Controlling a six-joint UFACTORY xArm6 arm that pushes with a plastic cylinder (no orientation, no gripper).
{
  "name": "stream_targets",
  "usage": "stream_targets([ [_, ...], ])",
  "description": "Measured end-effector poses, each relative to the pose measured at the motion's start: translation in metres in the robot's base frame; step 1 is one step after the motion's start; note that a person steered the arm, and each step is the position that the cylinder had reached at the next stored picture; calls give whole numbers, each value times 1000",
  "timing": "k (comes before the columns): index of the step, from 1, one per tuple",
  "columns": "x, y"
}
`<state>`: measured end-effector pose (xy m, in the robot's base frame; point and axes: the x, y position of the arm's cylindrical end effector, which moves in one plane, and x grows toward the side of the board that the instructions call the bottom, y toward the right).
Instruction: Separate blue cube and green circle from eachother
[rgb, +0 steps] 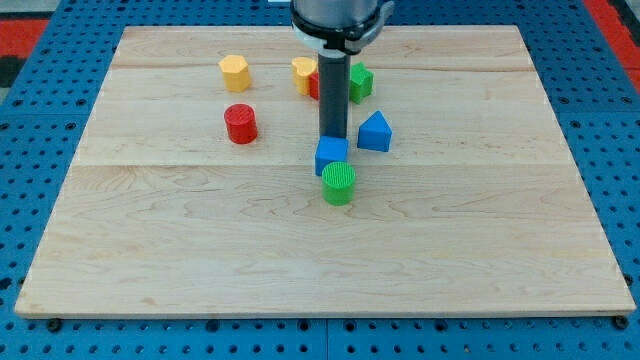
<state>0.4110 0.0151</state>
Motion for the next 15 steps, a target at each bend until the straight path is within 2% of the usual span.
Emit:
stream_targets([
  [1,9,0],
  [4,27,-75],
  [6,52,-39],
  [8,59,-10],
  [15,-3,-7],
])
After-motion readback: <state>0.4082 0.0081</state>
